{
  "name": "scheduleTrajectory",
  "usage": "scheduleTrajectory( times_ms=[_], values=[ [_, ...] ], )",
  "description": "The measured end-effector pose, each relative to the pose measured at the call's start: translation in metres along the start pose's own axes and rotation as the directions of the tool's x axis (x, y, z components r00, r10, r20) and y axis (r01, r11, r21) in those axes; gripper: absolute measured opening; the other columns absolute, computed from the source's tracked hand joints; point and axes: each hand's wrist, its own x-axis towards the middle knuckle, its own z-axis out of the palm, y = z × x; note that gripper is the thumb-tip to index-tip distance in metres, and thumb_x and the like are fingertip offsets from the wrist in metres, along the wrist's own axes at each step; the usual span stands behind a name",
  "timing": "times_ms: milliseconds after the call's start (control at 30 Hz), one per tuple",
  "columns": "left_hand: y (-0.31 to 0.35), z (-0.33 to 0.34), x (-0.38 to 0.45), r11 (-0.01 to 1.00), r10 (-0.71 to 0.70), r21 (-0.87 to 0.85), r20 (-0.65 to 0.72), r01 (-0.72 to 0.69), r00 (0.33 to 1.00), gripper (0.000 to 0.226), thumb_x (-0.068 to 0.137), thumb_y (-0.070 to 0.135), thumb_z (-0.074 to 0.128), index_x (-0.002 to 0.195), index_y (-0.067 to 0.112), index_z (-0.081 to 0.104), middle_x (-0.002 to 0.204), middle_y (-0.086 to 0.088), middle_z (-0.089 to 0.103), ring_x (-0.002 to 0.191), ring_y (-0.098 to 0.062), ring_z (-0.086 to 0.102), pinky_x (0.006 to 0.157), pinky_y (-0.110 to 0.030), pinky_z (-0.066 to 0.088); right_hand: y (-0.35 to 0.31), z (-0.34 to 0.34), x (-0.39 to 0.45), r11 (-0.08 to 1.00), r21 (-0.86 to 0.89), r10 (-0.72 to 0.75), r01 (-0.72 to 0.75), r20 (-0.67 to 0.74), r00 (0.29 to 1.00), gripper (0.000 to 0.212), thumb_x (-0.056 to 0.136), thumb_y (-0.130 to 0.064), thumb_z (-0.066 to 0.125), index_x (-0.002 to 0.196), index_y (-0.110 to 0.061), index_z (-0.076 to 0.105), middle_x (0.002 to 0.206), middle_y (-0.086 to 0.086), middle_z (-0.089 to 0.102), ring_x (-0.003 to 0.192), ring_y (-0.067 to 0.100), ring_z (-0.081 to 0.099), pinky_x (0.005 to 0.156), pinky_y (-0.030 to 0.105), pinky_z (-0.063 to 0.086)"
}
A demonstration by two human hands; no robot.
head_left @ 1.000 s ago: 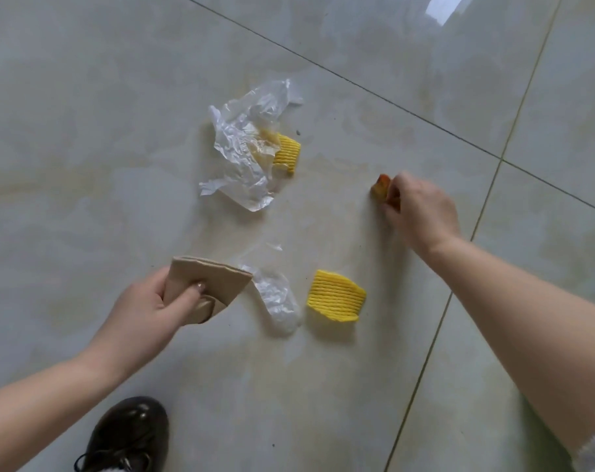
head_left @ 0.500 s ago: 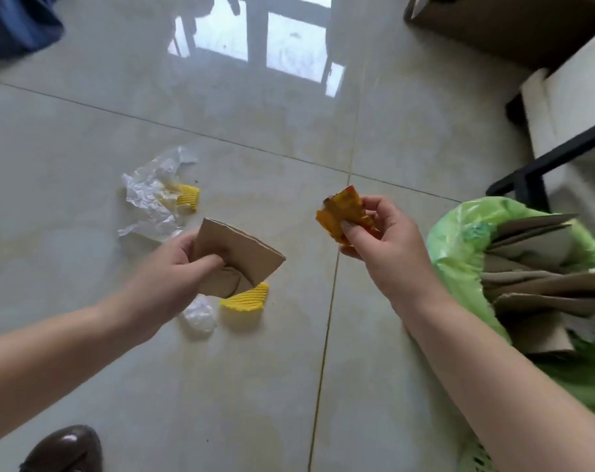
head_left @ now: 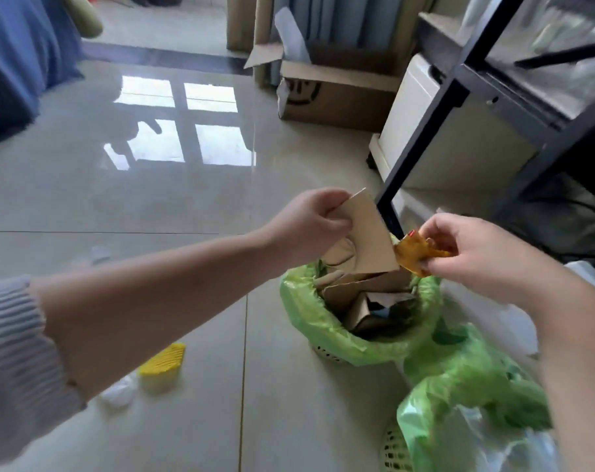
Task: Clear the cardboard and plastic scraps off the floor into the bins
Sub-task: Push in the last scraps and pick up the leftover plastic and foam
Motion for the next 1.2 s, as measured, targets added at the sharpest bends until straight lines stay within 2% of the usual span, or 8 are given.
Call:
scheduleTrajectory(
  times_ms=[133, 300, 400, 500, 600, 767, 967, 1200],
  values=[
    [-0.015, 0.027, -0.007, 0.921, 0.159, 0.352, 0.056, -0.169, 0.986, 0.034, 0.088, 0.004, 0.052, 0.118, 0.014, 0.064, 0.109, -0.004, 0.060, 0.096, -0.017, 0.055, 0.082, -0.028, 0.048, 0.024, 0.025, 0.003, 0.983, -0.179, 0.045, -0.040, 0.024, 0.999, 0.021, 0.080, -0.010, 0.064, 0.084, -0.029, 0.055, 0.076, -0.010, 0.055, 0.069, 0.005, 0.051, 0.056, 0.023, 0.037],
    [-0.058, 0.035, -0.011, 0.675, 0.358, 0.655, 0.111, -0.340, 0.927, 0.024, 0.089, 0.026, 0.059, 0.111, 0.028, 0.069, 0.100, -0.002, 0.059, 0.092, -0.022, 0.055, 0.076, -0.033, 0.046, 0.047, 0.081, 0.014, 0.909, -0.408, 0.053, -0.086, -0.091, 0.994, 0.022, 0.085, -0.020, 0.061, 0.104, -0.029, 0.066, 0.103, 0.001, 0.052, 0.104, 0.025, 0.051, 0.082, 0.034, 0.045],
    [-0.064, 0.037, -0.004, 0.539, 0.369, 0.752, 0.193, -0.379, 0.909, 0.025, 0.091, 0.035, 0.054, 0.109, 0.029, 0.069, 0.097, -0.002, 0.060, 0.090, -0.024, 0.056, 0.072, -0.031, 0.043, 0.056, 0.097, 0.020, 0.893, -0.438, 0.068, -0.103, -0.096, 0.993, 0.023, 0.085, -0.021, 0.060, 0.106, -0.026, 0.067, 0.099, 0.002, 0.051, 0.094, 0.026, 0.051, 0.075, 0.033, 0.044],
    [-0.064, 0.040, 0.004, 0.605, 0.333, 0.728, 0.136, -0.322, 0.933, 0.027, 0.091, 0.038, 0.051, 0.108, 0.025, 0.068, 0.101, -0.002, 0.059, 0.093, -0.025, 0.057, 0.068, -0.031, 0.046, 0.057, 0.099, 0.024, 0.956, -0.279, 0.049, -0.092, -0.159, 0.986, 0.023, 0.082, -0.015, 0.062, 0.103, -0.023, 0.065, 0.094, -0.001, 0.052, 0.084, 0.021, 0.048, 0.068, 0.028, 0.039],
    [-0.062, 0.042, 0.006, 0.620, 0.443, 0.691, 0.081, -0.371, 0.893, 0.021, 0.087, 0.033, 0.059, 0.101, 0.019, 0.067, 0.102, -0.003, 0.063, 0.088, -0.028, 0.060, 0.061, -0.029, 0.045, 0.059, 0.087, 0.026, 0.990, -0.116, 0.035, -0.075, -0.313, 0.949, 0.018, 0.081, -0.011, 0.061, 0.095, -0.023, 0.063, 0.094, 0.000, 0.059, 0.084, 0.020, 0.054, 0.067, 0.027, 0.040],
    [-0.075, 0.048, -0.003, 0.526, 0.552, 0.619, 0.273, -0.584, 0.788, 0.014, 0.077, 0.026, 0.070, 0.087, 0.016, 0.068, 0.085, -0.006, 0.062, 0.073, -0.027, 0.063, 0.051, -0.030, 0.053, 0.075, 0.087, 0.030, 0.951, -0.265, 0.035, -0.162, -0.425, 0.904, 0.015, 0.082, -0.007, 0.058, 0.088, -0.016, 0.067, 0.087, 0.003, 0.054, 0.077, 0.026, 0.050, 0.065, 0.026, 0.033],
    [-0.085, 0.039, -0.007, 0.543, 0.631, 0.559, 0.222, -0.627, 0.744, 0.016, 0.083, 0.028, 0.060, 0.082, 0.015, 0.069, 0.077, -0.005, 0.059, 0.067, -0.017, 0.052, 0.052, -0.025, 0.045, 0.086, 0.098, 0.043, 0.939, -0.237, 0.131, -0.250, -0.424, 0.896, 0.015, 0.084, -0.011, 0.061, 0.096, -0.012, 0.069, 0.098, 0.012, 0.061, 0.089, 0.035, 0.058, 0.070, 0.029, 0.040],
    [-0.092, 0.013, -0.002, 0.590, 0.513, 0.635, 0.183, -0.499, 0.839, 0.026, 0.083, 0.032, 0.053, 0.071, 0.008, 0.054, 0.071, 0.000, 0.047, 0.053, -0.024, 0.040, 0.045, -0.024, 0.032, 0.102, 0.103, 0.041, 0.922, -0.254, 0.169, -0.292, -0.414, 0.895, 0.016, 0.083, -0.011, 0.059, 0.098, -0.010, 0.065, 0.101, 0.014, 0.059, 0.088, 0.036, 0.055, 0.068, 0.030, 0.037]
  ],
)
